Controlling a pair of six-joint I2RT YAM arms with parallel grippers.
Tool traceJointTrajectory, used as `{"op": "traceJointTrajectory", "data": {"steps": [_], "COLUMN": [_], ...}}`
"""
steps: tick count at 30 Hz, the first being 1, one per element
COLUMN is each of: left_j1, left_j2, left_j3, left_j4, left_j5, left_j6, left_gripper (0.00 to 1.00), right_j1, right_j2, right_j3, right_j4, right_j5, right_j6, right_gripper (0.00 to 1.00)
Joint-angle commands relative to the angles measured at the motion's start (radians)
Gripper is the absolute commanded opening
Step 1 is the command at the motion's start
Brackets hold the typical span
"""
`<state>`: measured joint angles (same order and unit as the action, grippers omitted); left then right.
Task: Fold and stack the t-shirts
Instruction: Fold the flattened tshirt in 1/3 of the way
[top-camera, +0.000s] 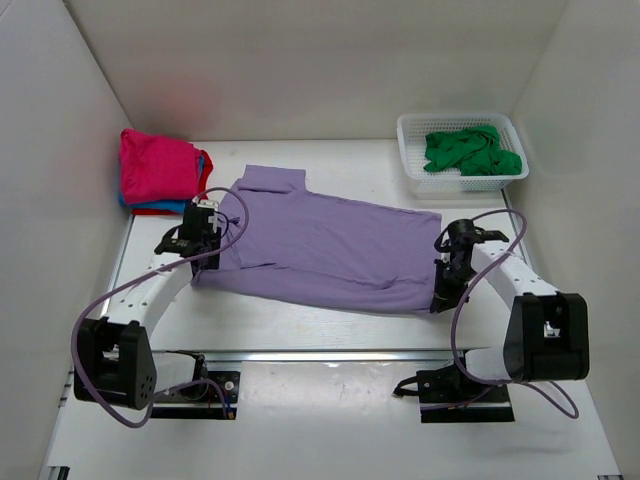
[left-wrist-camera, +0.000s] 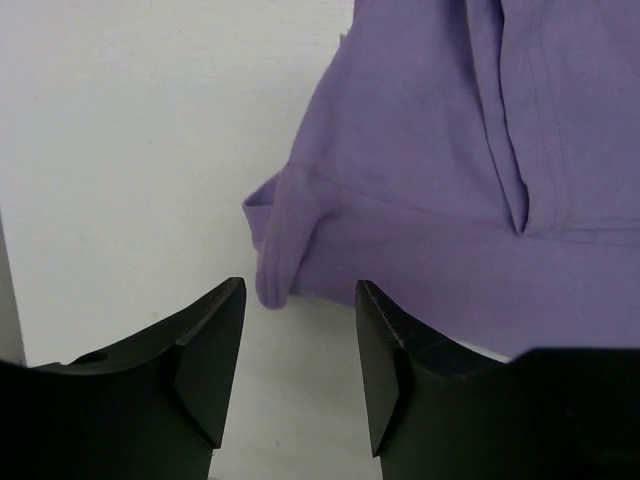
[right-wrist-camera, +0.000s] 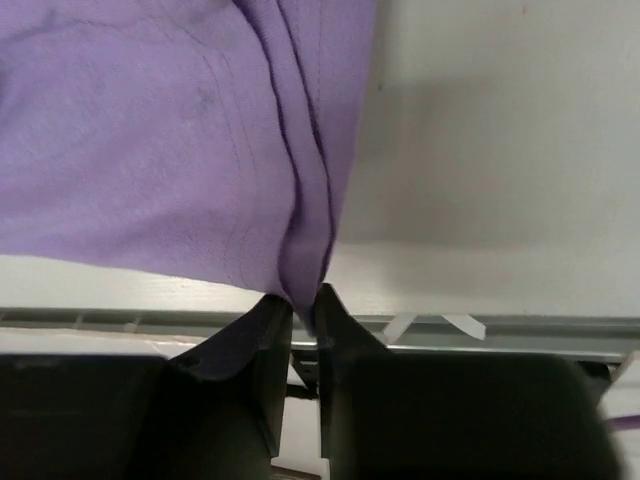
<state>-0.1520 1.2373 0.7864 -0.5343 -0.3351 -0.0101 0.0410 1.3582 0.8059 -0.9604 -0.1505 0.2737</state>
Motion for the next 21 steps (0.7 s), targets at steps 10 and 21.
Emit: {"op": "traceJointTrajectory", "data": {"steps": [10, 21], "left_j1": [-0.04, -0.043], "left_j2": [0.036, 0.09], "left_j3": [0.022, 0.008], "left_j4": [-0.032, -0.006], "left_j5": [0.087, 0.084], "left_j6": [-0.034, -0.062], "left_gripper": [0.62, 0.65], "right_j1": [0.026, 0.187], "right_j2": [-0.143, -0.062], "right_j3": [0.084, 0.038], "right_j4": [-0.143, 0.112], "right_j5": [0.06, 0.109], "right_j6": [0.07, 0.226], "right_gripper": [0.5, 0.46]}}
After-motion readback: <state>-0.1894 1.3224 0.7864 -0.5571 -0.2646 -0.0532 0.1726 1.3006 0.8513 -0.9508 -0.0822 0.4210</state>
